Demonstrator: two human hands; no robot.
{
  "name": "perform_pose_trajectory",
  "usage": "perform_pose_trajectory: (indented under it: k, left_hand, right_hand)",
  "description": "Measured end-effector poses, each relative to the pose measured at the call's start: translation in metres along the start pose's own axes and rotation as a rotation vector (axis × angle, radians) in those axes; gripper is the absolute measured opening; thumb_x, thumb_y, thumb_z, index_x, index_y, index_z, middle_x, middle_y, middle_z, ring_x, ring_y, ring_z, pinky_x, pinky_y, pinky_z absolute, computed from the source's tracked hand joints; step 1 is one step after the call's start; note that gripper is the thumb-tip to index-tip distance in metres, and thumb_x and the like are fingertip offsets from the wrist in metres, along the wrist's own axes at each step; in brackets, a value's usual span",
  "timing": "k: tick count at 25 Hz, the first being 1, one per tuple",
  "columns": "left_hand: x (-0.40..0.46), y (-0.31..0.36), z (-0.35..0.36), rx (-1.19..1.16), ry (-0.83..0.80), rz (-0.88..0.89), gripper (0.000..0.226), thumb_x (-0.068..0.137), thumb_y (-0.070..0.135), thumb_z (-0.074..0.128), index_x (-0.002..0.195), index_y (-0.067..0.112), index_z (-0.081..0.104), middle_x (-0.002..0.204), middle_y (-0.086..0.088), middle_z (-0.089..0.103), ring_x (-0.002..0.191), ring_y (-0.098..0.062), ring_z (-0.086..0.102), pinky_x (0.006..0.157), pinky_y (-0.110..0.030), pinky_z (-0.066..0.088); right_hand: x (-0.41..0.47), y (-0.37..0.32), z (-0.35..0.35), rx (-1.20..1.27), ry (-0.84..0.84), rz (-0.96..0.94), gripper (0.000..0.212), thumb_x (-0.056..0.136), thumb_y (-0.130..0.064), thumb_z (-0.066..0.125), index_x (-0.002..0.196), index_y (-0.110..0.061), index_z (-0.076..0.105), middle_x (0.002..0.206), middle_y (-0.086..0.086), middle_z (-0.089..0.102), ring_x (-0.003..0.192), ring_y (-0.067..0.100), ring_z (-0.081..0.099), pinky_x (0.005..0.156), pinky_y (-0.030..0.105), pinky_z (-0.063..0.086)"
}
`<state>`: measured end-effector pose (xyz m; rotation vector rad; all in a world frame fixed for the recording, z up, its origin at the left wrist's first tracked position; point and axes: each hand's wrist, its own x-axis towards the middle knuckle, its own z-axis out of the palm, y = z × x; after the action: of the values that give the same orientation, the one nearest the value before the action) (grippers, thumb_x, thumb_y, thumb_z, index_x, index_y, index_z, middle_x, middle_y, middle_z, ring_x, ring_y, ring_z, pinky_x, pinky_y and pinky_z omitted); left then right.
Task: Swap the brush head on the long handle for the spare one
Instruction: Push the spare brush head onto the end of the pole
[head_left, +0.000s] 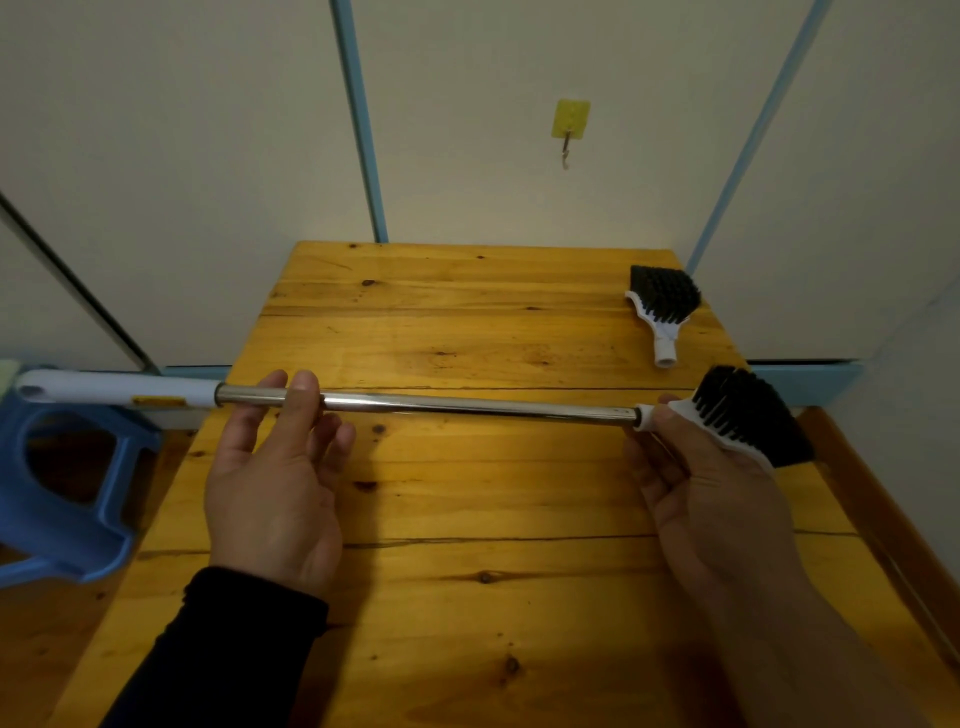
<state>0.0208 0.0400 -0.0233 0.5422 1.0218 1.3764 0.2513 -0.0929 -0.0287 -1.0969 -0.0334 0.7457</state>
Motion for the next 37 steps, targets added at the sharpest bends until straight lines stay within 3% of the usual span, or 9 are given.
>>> perform_pose_trajectory:
  k: [5,8,12,17,21,25,28,32,37]
  left_hand:
    - [0.0021,-0.0014,-0.0003,-0.030,0.015,-0.010,0.047,0.097,0.009,0.074,0.142,0.012,0.062,0.105,-0.005,0.078,0.076,-0.007,0.076,0.082,-0.025,0.063]
    - [0.0031,-0.0008,-0.0006,-0.044,0.012,-0.032,0.040,0.098,0.011,0.072,0.137,0.010,0.063,0.119,-0.009,0.080,0.093,-0.013,0.079,0.085,-0.026,0.063]
    - [0.0004,0.0016,0.0008,-0.009,-0.028,0.007,0.047,0.095,0.027,0.078,0.139,0.015,0.065,0.104,0.003,0.077,0.089,-0.010,0.077,0.082,-0.028,0.062]
    - [0.0018,-0.0001,-0.0002,-0.018,0.009,-0.001,0.048,0.094,0.017,0.079,0.140,0.014,0.066,0.090,0.005,0.079,0.086,-0.008,0.076,0.080,-0.024,0.062]
    - [0.0042,-0.0026,-0.0010,-0.034,0.045,-0.013,0.050,0.094,0.009,0.078,0.142,0.008,0.063,0.115,-0.012,0.080,0.108,-0.019,0.079,0.087,-0.028,0.064]
    - [0.0042,-0.0023,-0.0006,-0.041,0.036,-0.031,0.025,0.097,0.014,0.076,0.120,0.015,0.068,0.137,-0.018,0.074,0.095,-0.014,0.078,0.086,-0.027,0.064]
    - [0.0000,-0.0007,0.0010,-0.033,0.014,-0.011,0.044,0.096,0.026,0.077,0.136,0.012,0.066,0.116,-0.007,0.078,0.086,-0.010,0.079,0.080,-0.028,0.065]
    - [-0.0001,-0.0007,0.0009,-0.051,0.031,-0.007,0.053,0.091,0.019,0.082,0.142,0.012,0.065,0.090,0.005,0.079,0.088,-0.013,0.078,0.077,-0.025,0.064]
    - [-0.0004,-0.0003,0.0014,-0.053,0.057,-0.049,0.033,0.095,0.008,0.076,0.126,0.011,0.067,0.118,-0.010,0.081,0.110,-0.020,0.079,0.089,-0.030,0.064]
  right_hand:
    - [0.0006,0.0002,-0.0015,-0.014,0.004,0.004,0.024,0.085,-0.008,0.073,0.108,-0.010,0.071,0.112,0.012,0.074,0.102,0.022,0.073,0.082,0.035,0.059]
    - [0.0003,0.0001,-0.0014,-0.015,-0.013,0.000,0.024,0.083,-0.008,0.074,0.106,-0.012,0.071,0.110,0.011,0.073,0.099,0.020,0.074,0.079,0.033,0.059]
    - [-0.0004,-0.0004,0.0003,-0.012,-0.027,-0.022,0.039,0.069,-0.015,0.078,0.107,-0.010,0.070,0.110,0.011,0.073,0.098,0.020,0.073,0.079,0.033,0.060]
    - [0.0009,0.0001,-0.0009,0.000,-0.016,-0.013,0.032,0.073,-0.011,0.078,0.104,-0.012,0.071,0.111,0.012,0.072,0.099,0.021,0.073,0.077,0.032,0.060]
    - [0.0010,0.0015,-0.0016,-0.012,-0.014,-0.002,0.016,0.087,-0.005,0.072,0.101,-0.011,0.071,0.108,0.011,0.074,0.099,0.021,0.073,0.078,0.033,0.060]
    - [0.0013,0.0014,-0.0010,-0.006,-0.011,-0.006,0.026,0.083,-0.006,0.074,0.108,-0.009,0.069,0.114,0.013,0.072,0.101,0.022,0.073,0.079,0.033,0.060]
    - [0.0008,0.0008,-0.0009,-0.001,-0.014,-0.002,0.030,0.077,-0.009,0.076,0.106,-0.009,0.070,0.113,0.013,0.072,0.100,0.021,0.073,0.078,0.033,0.060]
    - [0.0009,0.0002,-0.0010,-0.013,0.001,0.001,0.019,0.084,-0.007,0.073,0.103,-0.012,0.072,0.109,0.011,0.074,0.100,0.022,0.073,0.078,0.034,0.060]
    - [0.0009,0.0012,-0.0012,-0.013,0.000,-0.004,0.024,0.082,-0.009,0.074,0.106,-0.013,0.071,0.116,0.014,0.074,0.104,0.024,0.073,0.076,0.033,0.060]
